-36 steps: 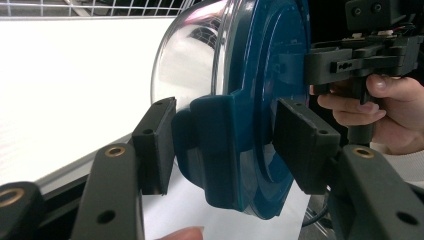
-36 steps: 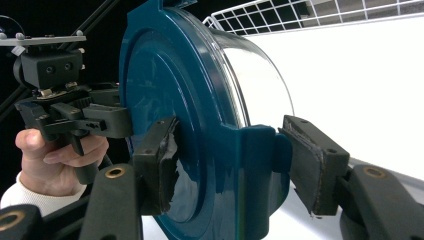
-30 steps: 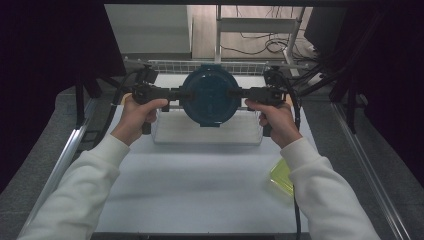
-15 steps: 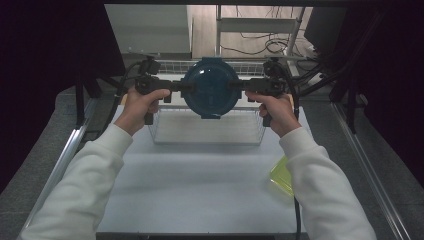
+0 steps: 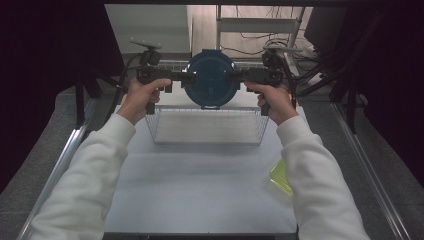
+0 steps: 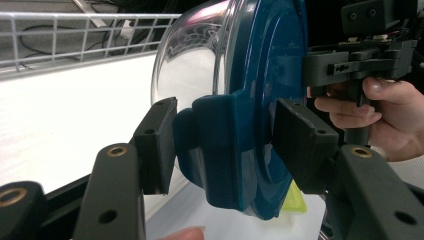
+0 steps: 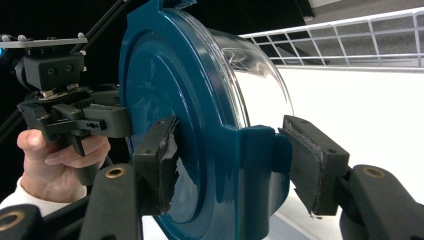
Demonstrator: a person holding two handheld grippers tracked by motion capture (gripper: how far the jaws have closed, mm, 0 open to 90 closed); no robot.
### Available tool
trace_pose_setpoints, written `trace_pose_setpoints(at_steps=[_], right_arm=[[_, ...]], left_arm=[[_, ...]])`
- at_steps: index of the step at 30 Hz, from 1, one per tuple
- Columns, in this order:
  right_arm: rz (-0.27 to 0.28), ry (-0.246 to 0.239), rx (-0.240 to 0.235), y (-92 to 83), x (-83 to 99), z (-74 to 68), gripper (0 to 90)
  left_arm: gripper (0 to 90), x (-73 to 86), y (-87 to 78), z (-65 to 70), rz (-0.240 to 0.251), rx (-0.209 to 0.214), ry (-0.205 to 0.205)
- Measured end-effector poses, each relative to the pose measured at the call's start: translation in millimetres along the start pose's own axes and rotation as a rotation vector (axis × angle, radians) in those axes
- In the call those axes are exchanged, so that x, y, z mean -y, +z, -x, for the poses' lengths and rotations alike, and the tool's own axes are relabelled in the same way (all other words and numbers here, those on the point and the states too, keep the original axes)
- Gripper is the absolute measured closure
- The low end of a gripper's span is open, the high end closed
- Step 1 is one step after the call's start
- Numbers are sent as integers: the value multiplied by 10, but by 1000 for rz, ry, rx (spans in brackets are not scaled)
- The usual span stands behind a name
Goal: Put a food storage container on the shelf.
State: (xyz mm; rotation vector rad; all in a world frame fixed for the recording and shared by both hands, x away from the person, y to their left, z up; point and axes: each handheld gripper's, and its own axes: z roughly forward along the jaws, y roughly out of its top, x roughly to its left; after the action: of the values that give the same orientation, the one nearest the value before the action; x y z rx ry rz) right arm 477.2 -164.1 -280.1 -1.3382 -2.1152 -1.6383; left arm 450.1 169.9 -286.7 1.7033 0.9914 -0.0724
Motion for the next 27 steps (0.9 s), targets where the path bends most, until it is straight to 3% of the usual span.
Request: trace_pose_setpoints(at_steps=[13,27], right_arm=[[-17,41,7,176,-175,167,410],[-39,94,43,268,-201,311,410]], left_arm=[[443,-120,106,-255,-6,2,-33],[440,-73,254,-456,-25,33,-102]])
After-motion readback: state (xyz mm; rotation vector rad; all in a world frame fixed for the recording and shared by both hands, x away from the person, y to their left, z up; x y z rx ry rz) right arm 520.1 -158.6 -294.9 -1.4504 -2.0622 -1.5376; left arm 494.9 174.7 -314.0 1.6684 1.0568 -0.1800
